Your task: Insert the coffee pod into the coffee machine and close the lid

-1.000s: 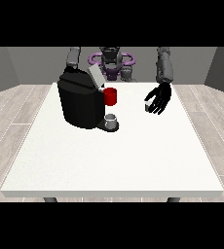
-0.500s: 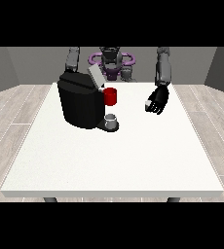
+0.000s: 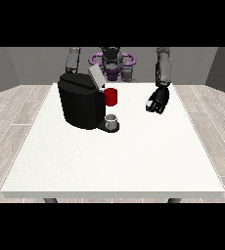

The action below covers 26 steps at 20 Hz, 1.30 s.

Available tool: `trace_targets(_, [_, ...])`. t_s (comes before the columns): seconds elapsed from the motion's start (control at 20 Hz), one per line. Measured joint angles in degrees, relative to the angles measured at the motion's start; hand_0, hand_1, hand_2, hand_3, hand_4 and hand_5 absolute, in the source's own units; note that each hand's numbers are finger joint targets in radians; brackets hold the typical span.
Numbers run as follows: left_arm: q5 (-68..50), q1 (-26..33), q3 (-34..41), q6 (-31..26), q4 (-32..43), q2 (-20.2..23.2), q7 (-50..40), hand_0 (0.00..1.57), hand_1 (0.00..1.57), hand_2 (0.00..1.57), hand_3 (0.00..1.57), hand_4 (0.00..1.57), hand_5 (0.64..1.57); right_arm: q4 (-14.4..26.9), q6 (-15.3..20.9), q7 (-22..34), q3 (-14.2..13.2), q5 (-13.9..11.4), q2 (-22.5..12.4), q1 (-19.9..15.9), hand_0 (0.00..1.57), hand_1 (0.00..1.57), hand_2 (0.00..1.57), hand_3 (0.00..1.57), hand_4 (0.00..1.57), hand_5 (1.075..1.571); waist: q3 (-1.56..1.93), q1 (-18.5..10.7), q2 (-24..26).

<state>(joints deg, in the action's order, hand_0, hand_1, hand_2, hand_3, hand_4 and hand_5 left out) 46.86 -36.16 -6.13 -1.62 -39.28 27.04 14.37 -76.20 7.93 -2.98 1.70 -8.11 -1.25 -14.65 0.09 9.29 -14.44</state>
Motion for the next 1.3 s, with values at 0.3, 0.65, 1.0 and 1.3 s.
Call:
trace_targets(0.3, [-1.62, -2.34, 2.05, -1.45, 1.01, -1.68, 3.42, 1.45, 1.45, 1.44, 1.36, 0.52, 1.571, 1.82, 2.4, 1.73, -0.1, -2.37, -0.11, 0.43, 0.0, 0.0, 0.0, 0.0, 0.0, 1.571, -0.08, -0.99, 2.18])
trace_targets(0.65, [-3.45, -6.21, 3.16, -9.28, -0.05, -3.78, 1.87, 1.37, 1.37, 1.38, 1.33, 0.5, 1.571, 6.13, 3.17, 2.48, -1.05, -3.24, -0.41, -0.14, 0.0, 0.0, 0.0, 0.0, 0.0, 1.571, -0.08, -2.13, 6.15])
trace_targets(1.0, [-3.96, -10.88, 3.42, -15.99, -2.96, -5.04, -0.82, 1.42, 1.42, 1.4, 1.34, 0.56, 1.571, 9.8, 3.06, 0.98, -1.89, -3.29, -0.74, -0.34, 0.0, 0.0, 0.0, 0.0, 0.0, 1.571, -0.06, -2.42, 9.06])
trace_targets(1.3, [-3.89, -13.82, 4.03, -18.83, -4.42, -7.03, -4.56, 1.42, 1.42, 1.42, 1.38, 0.54, 1.571, 10.01, 1.79, -0.06, -1.44, -3.14, -0.88, 0.71, 0.0, 0.0, 0.0, 0.0, 0.0, 1.571, -0.07, -0.92, 11.02])
